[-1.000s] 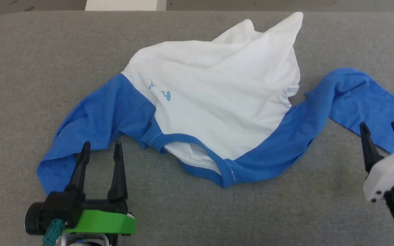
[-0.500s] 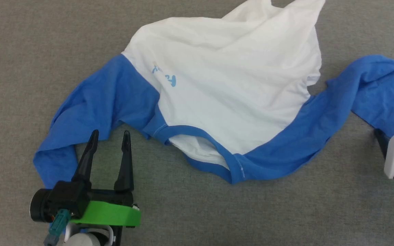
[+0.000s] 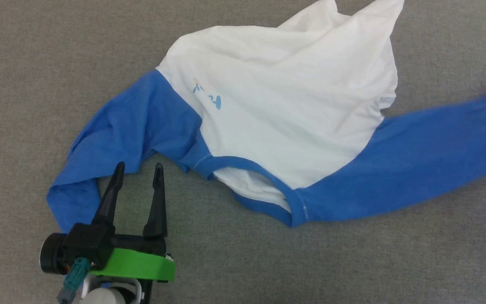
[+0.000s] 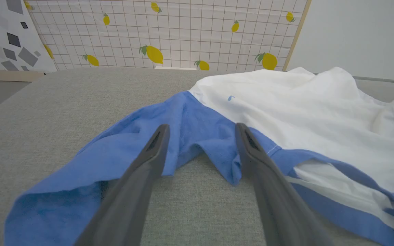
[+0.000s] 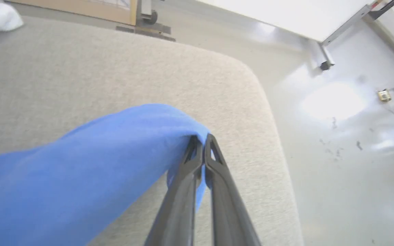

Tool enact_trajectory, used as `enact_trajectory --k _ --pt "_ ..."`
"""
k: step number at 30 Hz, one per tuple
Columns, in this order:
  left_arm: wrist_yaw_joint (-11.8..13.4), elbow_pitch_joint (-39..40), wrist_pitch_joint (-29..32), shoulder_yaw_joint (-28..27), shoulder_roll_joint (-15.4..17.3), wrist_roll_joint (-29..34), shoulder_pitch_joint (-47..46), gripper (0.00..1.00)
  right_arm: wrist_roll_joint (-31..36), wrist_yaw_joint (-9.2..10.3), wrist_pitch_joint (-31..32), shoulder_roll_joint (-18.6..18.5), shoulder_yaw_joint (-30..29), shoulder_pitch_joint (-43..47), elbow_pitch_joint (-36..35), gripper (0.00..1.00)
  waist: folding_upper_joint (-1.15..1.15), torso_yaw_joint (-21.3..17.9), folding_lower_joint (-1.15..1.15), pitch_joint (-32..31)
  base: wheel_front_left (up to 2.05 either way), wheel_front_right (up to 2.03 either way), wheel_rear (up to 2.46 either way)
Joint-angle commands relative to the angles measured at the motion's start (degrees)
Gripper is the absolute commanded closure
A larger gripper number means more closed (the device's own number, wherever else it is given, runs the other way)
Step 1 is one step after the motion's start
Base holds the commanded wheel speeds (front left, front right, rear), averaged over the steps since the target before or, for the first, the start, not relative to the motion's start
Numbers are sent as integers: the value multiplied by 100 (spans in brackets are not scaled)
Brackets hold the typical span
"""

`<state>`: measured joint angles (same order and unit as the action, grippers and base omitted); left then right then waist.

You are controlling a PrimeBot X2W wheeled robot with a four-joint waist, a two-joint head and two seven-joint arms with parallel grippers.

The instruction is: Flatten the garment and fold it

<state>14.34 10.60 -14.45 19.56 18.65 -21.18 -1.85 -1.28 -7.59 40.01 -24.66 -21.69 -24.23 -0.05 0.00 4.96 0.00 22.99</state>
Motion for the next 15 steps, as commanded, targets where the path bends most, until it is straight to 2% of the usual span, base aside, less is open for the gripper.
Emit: enact_trajectory --k 1,6,10,11,12,13,14,15 --pt "-40 5 -22 27 17 -6 -104 0 118 10 -150 -243 -135 -226 114 100 0 71 0 67 0 0 0" --pt "-69 -53 -16 88 -3 -16 -132 0 710 10 -696 -1003 -413 -631 556 100 0 255 0 190 0 0 0" --pt "-78 -83 -12 110 -12 -27 -163 0 974 10 -860 -1177 -509 -782 976 100 0 386 0 263 0 0 0" --pt "-80 -86 -13 113 -16 -30 -173 0 1009 10 -884 -1157 -518 -805 1062 89 0 406 0 278 0 0 0" --pt "-82 -90 -14 119 -22 -33 -182 0 1056 10 -921 -1103 -540 -836 1168 55 0 425 0 291 0 0 0" --pt "-84 -93 -14 125 -27 -36 -189 0 1101 10 -944 -1045 -561 -855 1256 13 0 437 0 304 0 0 0" --pt "-90 -100 -9 139 -34 -40 -200 0 1149 10 -963 -964 -562 -865 1366 0 0 449 0 321 0 0 0" --pt "-98 -108 0 155 -36 -41 -212 0 1176 10 -992 -895 -554 -869 1444 0 0 454 0 328 0 0 0"
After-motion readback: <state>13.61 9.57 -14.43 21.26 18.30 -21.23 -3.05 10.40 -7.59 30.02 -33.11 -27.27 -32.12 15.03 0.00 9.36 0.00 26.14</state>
